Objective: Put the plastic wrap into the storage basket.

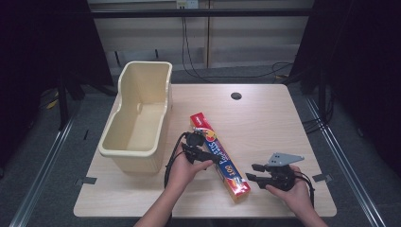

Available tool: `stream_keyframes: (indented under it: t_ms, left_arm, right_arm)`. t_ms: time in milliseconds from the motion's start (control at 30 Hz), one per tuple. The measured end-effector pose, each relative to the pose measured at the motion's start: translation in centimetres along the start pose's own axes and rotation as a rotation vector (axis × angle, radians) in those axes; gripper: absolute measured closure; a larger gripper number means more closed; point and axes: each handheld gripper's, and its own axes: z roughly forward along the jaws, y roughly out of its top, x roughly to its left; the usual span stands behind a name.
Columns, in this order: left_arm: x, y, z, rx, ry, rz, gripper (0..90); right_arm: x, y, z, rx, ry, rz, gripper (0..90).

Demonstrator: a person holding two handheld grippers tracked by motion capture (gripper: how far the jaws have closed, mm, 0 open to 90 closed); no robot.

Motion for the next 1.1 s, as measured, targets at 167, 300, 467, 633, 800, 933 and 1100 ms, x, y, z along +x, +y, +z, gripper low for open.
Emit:
stream_keyframes:
  t_ms: [167,300,467,633,800,933,1100]
  left_arm:
    - [-0.5,0.7,0.8,0.024,0.019,-0.014,0.0]
    - [-0.8,1.2,1.3,0.026,0.040,-0.024,0.0]
    - [-1.2,1.5,1.8,0.030,0.030,-0.034,0.0]
    - [-1.5,1.7,2.1,0.032,0.022,-0.055,0.0]
    - [-1.8,1.8,2.4,0.036,0.029,-0.075,0.0]
    - [-1.8,1.8,2.5,0.033,0.031,-0.095,0.0]
    - [-1.7,1.9,2.7,0.035,0.019,-0.089,0.0]
  right_arm:
    - [-0.9,-0.1,-0.3,0.002,-0.058,0.026,33.2]
    - [-1.4,-0.1,-0.5,0.001,-0.099,0.048,19.7]
    - [-1.8,-0.2,-0.7,-0.001,-0.121,0.061,14.4]
    - [-1.8,-0.2,-0.7,-0.004,-0.130,0.063,12.7]
    - [-1.9,-0.2,-0.8,-0.007,-0.136,0.070,12.5]
    - [-2.0,-0.3,-0.8,-0.011,-0.133,0.068,12.4]
    - [-2.0,-0.3,-0.8,-0.011,-0.133,0.069,12.4]
